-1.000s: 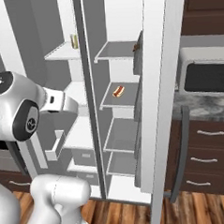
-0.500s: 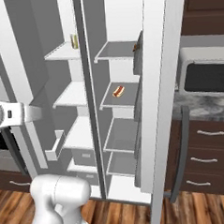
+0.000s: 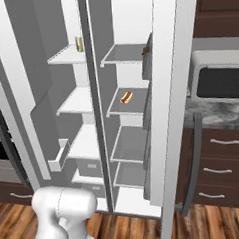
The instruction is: Pick up the frozen chicken drumstick from the freezer, place it on any shelf in the fridge, and close the fridge and freezer doors when done.
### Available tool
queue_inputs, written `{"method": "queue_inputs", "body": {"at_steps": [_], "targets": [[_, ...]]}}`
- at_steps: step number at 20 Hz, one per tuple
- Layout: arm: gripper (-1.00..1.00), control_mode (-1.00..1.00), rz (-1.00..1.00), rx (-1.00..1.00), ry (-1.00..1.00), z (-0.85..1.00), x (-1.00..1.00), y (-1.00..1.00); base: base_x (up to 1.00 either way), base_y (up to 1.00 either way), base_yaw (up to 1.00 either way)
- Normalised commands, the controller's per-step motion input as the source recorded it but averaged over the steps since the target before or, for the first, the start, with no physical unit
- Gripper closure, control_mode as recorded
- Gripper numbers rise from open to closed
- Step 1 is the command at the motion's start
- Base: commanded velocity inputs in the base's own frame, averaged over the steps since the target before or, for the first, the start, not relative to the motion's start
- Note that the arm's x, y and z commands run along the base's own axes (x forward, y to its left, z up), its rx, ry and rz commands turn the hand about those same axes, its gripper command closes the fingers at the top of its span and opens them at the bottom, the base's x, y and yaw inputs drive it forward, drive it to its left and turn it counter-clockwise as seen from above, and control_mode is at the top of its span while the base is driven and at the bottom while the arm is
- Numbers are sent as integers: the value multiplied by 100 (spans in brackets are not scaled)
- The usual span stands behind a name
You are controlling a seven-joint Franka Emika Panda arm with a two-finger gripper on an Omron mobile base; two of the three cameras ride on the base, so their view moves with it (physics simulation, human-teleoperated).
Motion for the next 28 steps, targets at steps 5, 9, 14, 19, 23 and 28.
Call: {"method": "queue_inputs", "body": {"at_steps": [5, 9, 14, 19, 23, 28], "targets": [[-100, -100, -19, 0, -31, 0, 27, 100, 0, 0, 0], [-100, -100, -35, 6, -8, 0, 59, 100, 0, 0, 0], [-100, -100, -43, 6, 0, 0, 74, 100, 0, 0, 0], [-100, -100, -24, 0, 2, 0, 50, 66, 0, 0, 0], [-100, -100, -8, 0, 0, -11, 42, 20, 0, 0, 0], [-100, -100, -24, 0, 0, -4, 85, 42, 0, 0, 0]]}}
